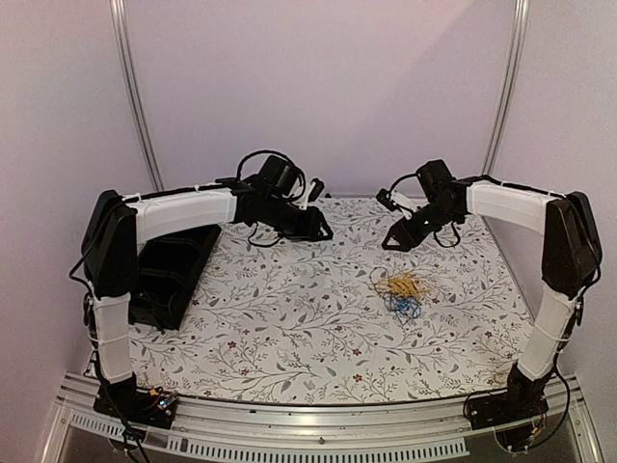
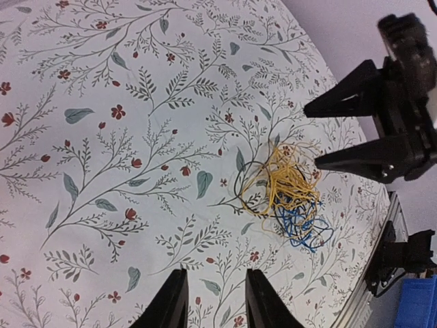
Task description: Untangle the cables
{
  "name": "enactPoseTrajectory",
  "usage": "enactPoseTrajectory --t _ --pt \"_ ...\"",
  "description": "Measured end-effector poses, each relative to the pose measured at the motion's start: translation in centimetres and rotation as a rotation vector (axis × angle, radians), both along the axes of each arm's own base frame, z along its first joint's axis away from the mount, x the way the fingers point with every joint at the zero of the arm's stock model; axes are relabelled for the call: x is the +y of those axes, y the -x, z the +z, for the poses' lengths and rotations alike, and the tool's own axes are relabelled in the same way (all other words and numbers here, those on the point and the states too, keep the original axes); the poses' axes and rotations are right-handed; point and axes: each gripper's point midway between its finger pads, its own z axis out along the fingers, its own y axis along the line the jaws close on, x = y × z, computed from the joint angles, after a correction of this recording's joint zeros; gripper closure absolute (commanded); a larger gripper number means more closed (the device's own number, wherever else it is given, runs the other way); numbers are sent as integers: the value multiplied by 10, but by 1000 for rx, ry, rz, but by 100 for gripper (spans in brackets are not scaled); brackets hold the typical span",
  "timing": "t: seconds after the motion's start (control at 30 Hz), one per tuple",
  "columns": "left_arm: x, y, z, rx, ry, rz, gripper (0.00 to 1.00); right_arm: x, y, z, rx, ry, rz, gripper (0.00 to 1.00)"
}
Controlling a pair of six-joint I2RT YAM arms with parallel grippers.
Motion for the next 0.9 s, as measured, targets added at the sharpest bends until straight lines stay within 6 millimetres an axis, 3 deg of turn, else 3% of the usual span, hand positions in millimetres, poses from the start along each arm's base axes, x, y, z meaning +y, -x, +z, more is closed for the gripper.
enactPoseTrajectory --t 0.07,0.17,0.3,0.47,0.73,0.9 --pt "-1 0 0 -1 1 -4 68 -9 -24 -20 67 -14 -78 45" --pt "-2 2 1 0 7 -18 68 -21 -35 -52 164 -17 -140 44" --pt "-11 1 4 -7 20 -45 68 -20 -25 -80 290 -39 -127 43" --pt "-20 5 -1 2 19 -72 68 -6 -9 -93 385 -90 -64 46" --pt "-24 12 -17 38 1 -93 67 5 2 -107 458 -141 -21 86" --pt "-28 13 -26 46 5 -115 57 12 8 -101 481 -191 15 98"
